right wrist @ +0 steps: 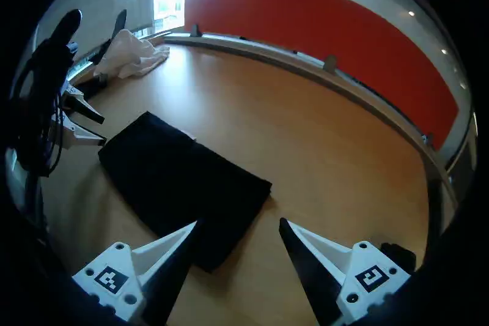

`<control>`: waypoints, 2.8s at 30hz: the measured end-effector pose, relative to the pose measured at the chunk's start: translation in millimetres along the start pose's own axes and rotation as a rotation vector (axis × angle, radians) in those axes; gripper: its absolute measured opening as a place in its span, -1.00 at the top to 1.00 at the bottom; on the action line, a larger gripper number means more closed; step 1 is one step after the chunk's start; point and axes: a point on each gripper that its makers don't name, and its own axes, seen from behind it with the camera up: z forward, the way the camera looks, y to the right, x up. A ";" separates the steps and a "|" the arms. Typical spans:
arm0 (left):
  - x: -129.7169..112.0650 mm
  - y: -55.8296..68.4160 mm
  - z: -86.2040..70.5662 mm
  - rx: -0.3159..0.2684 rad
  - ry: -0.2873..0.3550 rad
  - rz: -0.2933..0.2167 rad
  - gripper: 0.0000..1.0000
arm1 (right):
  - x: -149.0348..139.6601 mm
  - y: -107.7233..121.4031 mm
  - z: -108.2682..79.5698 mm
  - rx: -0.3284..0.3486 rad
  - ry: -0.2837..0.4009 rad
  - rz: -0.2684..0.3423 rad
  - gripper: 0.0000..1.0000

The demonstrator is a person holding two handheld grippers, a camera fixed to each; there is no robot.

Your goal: Fold towel

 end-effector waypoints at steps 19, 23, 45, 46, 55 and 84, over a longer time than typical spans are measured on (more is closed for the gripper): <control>-34.9 6.8 -29.4 0.011 0.003 -0.076 -0.89 | -21.4 -14.2 -25.5 0.013 0.009 0.014 -0.88; -40.6 3.8 -36.6 0.022 0.006 -0.089 -0.89 | -21.8 -15.4 -25.0 0.031 0.009 -0.011 -0.88; -71.2 -24.8 -72.1 0.088 0.017 -0.167 -0.89 | -39.2 -27.4 -13.8 0.141 -0.073 -0.166 -0.47; -72.6 -26.3 -73.3 0.090 0.016 -0.169 -0.89 | -42.0 -27.5 -13.0 0.147 -0.083 -0.170 -0.41; -83.9 -36.2 -79.2 0.104 0.010 -0.186 -0.89 | -55.7 -30.2 -5.9 0.188 -0.132 -0.177 0.14; -82.1 -37.6 -80.1 0.106 0.012 -0.183 -0.89 | -25.7 -26.8 -9.3 0.155 -0.063 -0.191 0.86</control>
